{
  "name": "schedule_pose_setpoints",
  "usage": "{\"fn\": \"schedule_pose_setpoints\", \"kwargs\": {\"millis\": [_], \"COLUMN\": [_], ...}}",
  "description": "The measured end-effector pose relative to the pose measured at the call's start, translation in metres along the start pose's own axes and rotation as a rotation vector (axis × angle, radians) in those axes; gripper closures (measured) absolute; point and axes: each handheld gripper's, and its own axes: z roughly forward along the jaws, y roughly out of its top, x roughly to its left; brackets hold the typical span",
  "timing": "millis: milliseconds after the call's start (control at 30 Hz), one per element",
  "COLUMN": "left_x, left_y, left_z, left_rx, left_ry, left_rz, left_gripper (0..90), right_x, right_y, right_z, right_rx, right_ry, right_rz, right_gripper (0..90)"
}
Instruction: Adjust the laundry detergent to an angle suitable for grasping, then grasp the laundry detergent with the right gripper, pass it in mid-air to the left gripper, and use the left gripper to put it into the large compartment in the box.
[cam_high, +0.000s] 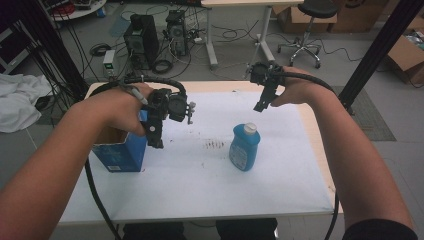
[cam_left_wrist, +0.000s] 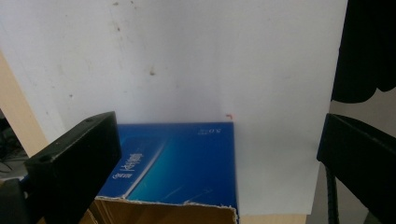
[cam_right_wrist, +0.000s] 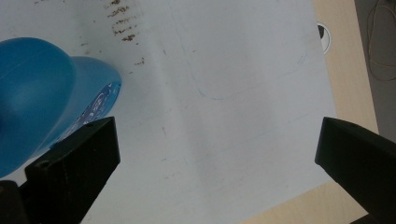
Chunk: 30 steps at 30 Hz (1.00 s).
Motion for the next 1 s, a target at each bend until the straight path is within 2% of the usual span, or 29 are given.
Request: {"fn": "schedule_pose_setpoints", "kwargs": {"millis": [233,333,500,633,1000], "left_x": [-0.0007,-0.0008,-0.0012,-0.0025,-0.0067], "left_y": [0.0024,0.0029,0.0,-0.0001,-0.0005], "left_z": [-0.0004,-0.0006,-0.0006,0.0018,-0.0052], "left_rx": [-0.007,0.005,-0.019,-0.007,-0.015], "left_ry": [-0.001,0.002,0.003,-0.003,0.015], "left_rz": [0.0,0.001,-0.009,-0.014,0.001], "left_gripper": [0.2,0.2,0.2,0.2,0.3], "right_x": [-0.0014,-0.0022,-0.0023,-0.001,-0.0001], "right_y": [-0.0015,-0.0016,-0.0008,-0.0003,0.0006], "right_z": [-0.0001,0.0003,0.0025,0.0021,-0.0015], "right_rx": [0.002,0.004,-0.001,-0.001,-0.004], "right_ry": [0.002,-0.002,0.001,0.003,-0.001], "right_rz": [0.002,0.0,0.004,0.001,0.009], "right_gripper": [0.0,0.0,0.0,0.0,0.0]}}
